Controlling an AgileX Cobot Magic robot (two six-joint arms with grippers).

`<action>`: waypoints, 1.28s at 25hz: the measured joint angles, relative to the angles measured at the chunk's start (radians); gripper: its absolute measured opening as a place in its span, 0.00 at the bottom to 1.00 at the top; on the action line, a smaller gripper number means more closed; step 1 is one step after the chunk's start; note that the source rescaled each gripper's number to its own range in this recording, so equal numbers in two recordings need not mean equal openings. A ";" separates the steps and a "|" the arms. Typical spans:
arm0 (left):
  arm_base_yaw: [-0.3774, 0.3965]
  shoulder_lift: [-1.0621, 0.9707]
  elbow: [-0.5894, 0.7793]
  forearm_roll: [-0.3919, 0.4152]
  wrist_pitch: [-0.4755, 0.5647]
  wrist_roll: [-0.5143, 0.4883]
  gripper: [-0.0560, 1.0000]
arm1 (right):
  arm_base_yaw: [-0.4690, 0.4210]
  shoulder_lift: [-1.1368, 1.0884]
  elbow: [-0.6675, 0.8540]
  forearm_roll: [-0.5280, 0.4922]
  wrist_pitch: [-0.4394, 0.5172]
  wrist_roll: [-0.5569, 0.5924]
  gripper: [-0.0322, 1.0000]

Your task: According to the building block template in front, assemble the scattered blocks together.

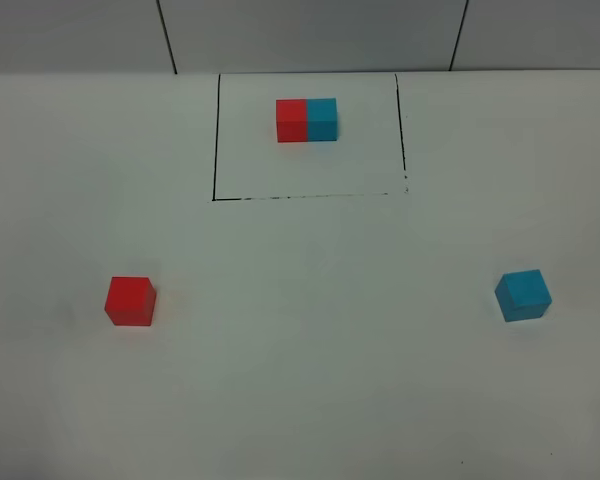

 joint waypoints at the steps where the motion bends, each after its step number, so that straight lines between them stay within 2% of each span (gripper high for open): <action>1: 0.000 0.000 0.000 0.000 0.000 0.000 0.72 | 0.000 0.000 0.000 0.000 0.000 0.000 0.80; 32: 0.000 0.000 0.000 0.000 0.000 0.000 0.72 | 0.000 0.000 0.000 -0.001 0.000 0.001 0.80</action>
